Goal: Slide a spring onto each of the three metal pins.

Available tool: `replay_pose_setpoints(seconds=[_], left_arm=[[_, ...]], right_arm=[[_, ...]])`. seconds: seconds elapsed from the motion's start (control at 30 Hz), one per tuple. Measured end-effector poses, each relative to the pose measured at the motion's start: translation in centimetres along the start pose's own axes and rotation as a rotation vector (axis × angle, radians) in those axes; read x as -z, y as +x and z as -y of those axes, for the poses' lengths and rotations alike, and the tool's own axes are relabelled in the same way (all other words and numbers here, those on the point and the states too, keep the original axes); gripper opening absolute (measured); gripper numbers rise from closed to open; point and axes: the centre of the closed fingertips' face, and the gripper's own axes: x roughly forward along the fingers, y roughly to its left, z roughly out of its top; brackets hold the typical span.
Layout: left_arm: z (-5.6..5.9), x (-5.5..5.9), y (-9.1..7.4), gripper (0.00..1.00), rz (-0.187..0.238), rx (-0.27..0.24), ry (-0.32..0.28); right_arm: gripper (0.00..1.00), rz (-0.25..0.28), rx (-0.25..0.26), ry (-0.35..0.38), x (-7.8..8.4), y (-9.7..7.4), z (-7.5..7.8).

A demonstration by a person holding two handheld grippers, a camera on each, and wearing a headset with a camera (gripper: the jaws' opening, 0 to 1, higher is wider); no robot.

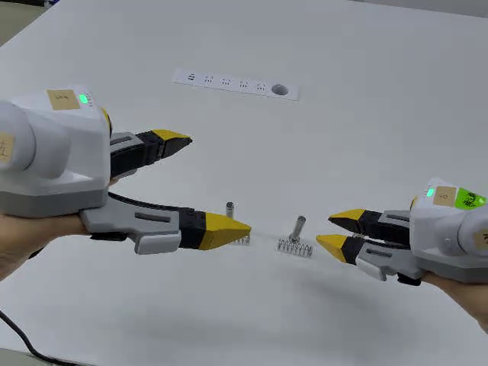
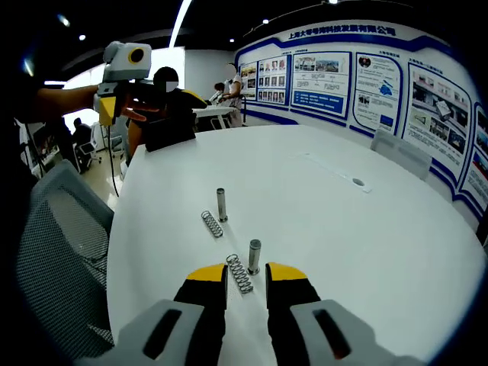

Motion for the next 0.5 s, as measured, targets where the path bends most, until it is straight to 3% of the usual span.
replay_pose_setpoints(seconds=[0.5], left_arm=[[-0.3,0.1,-0.3,0.89,-0.002,-0.007,-0.008]], right_arm=[[0.21,-0.123,-0.013,-0.007,3.2,3.4,-0.5]])
